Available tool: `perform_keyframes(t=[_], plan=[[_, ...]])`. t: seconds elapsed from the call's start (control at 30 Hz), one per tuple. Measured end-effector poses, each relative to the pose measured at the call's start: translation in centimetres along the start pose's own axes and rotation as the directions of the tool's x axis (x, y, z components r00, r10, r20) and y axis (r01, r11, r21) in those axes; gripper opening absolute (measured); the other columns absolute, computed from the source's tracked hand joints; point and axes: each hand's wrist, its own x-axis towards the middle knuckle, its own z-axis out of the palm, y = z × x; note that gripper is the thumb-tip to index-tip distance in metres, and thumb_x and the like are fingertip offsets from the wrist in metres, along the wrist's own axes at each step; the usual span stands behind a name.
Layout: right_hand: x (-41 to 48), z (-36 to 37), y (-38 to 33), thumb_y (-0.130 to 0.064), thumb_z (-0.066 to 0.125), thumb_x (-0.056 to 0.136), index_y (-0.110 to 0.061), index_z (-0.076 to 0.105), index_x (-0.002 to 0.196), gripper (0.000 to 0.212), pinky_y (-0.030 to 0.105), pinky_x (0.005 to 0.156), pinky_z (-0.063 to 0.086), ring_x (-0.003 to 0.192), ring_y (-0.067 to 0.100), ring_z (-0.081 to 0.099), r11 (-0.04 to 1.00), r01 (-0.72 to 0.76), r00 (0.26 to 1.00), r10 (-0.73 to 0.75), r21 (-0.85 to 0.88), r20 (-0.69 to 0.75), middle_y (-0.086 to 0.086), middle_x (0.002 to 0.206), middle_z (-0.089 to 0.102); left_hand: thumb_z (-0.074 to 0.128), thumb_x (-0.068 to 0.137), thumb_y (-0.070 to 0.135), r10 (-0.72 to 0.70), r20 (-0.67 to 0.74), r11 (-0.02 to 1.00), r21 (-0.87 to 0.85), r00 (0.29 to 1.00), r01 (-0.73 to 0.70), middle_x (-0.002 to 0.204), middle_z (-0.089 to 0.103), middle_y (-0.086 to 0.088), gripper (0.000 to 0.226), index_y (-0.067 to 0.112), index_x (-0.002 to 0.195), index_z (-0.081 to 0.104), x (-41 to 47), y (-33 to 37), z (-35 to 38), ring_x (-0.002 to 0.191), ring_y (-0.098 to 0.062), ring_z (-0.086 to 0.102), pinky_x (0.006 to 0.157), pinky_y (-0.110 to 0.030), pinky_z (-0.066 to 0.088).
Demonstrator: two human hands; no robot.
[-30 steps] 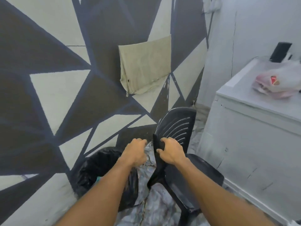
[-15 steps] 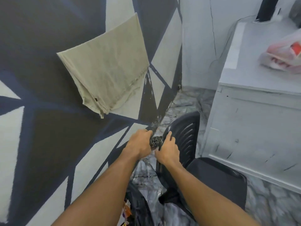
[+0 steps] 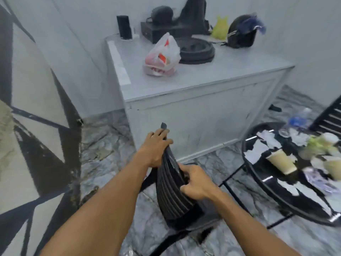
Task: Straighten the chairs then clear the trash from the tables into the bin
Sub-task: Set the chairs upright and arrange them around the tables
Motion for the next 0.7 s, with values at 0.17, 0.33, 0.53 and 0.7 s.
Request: perform_keyframes(t=[0.17, 0.33, 0.53, 0.7], plan=[[-5.8, -5.7, 4.0, -0.005, 0.064, 0.075, -0.037, 0.067, 0.097, 0.039, 0.029, 0.079, 0.058, 0.085, 0.002, 0.067, 0.94, -0.274, 0.847, 0.336, 0.203, -0.413, -0.019, 0.086, 0.068, 0.081, 0.067, 0.021, 0.202, -0.075, 0.974, -0.085, 0.977, -0.208, 0.101, 0.064, -0.008, 0.032, 0.021, 0.08, 0.052, 7.1, 10.6, -4.3, 0.104, -0.028, 0.057, 0.089, -0.043, 0.046], [-8.2, -8.2, 7.9, -0.036, 0.072, 0.08, -0.026, 0.062, 0.074, 0.015, 0.031, 0.07, 0.051, 0.076, 0.019, 0.063, 0.872, -0.485, 0.748, 0.455, 0.07, -0.483, -0.004, 0.074, 0.066, 0.092, 0.059, 0.035, 0.226, -0.043, 0.973, -0.024, 0.973, -0.228, 0.083, 0.059, -0.002, 0.042, 0.015, 0.077, 0.06, 9.3, 16.1, -6.3, 0.089, -0.024, 0.054, 0.099, -0.06, 0.04], [-11.7, -9.2, 9.7, -0.029, 0.075, 0.079, -0.018, 0.059, 0.065, 0.024, 0.034, 0.062, 0.05, 0.064, 0.015, 0.058, 0.899, -0.427, 0.701, 0.397, 0.098, -0.593, -0.004, 0.063, 0.059, 0.086, 0.065, 0.017, 0.242, -0.099, 0.968, -0.044, 0.965, -0.247, 0.073, 0.057, -0.004, 0.024, 0.007, 0.078, 0.067, 9.1, 19.6, -7.7, 0.077, -0.027, 0.058, 0.08, -0.048, 0.053], [-14.6, -8.2, 9.6, -0.026, 0.075, 0.08, -0.014, 0.06, 0.067, 0.023, 0.035, 0.063, 0.051, 0.065, 0.02, 0.058, 0.921, -0.383, 0.702, 0.337, 0.066, -0.627, -0.001, 0.063, 0.057, 0.095, 0.048, 0.039, 0.204, -0.125, 0.971, -0.099, 0.971, -0.217, 0.073, 0.062, -0.004, 0.045, 0.013, 0.068, 0.064, 6.9, 21.0, -7.0, 0.073, -0.026, 0.058, 0.07, -0.041, 0.049]])
